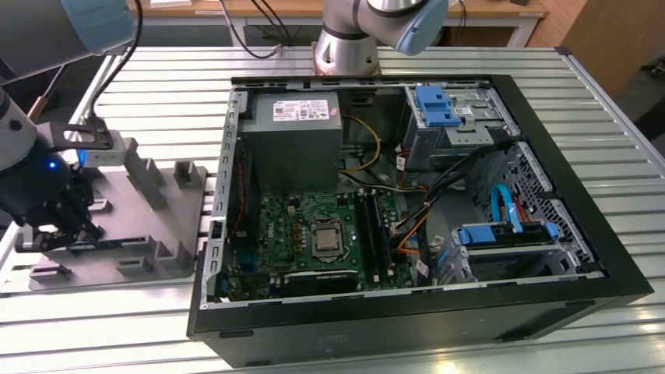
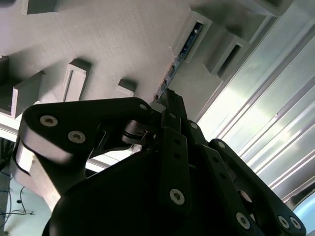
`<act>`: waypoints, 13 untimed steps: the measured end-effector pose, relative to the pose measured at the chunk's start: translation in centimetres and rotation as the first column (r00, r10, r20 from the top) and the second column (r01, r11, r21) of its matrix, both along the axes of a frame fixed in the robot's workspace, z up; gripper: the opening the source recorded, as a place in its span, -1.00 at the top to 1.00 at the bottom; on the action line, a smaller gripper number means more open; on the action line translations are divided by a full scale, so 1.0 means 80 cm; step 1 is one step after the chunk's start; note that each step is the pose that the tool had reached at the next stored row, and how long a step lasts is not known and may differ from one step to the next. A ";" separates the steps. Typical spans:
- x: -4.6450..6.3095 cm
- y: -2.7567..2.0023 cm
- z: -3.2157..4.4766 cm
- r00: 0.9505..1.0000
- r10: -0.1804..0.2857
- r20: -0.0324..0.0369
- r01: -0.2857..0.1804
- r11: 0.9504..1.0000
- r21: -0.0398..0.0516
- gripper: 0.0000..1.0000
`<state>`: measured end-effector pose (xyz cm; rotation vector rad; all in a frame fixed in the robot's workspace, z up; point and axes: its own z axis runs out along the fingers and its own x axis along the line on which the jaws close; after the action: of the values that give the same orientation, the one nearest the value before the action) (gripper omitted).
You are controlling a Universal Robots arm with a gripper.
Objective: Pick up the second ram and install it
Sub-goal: 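Pick up the second ram and move it above second insertion slot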
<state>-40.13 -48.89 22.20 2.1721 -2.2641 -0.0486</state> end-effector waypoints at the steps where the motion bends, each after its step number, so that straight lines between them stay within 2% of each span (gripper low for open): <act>1: 0.000 0.0000 0.0000 1.000 0.009 0.000 -0.009 1.000 0.000 0.80; 10: 0.000 0.0000 -0.0001 0.995 0.099 0.000 -0.099 0.995 0.000 0.80; 13: 0.000 0.0000 -0.0001 0.994 0.108 0.000 -0.108 0.994 0.000 0.80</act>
<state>-40.13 -48.89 22.19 2.2898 -2.1424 -0.0482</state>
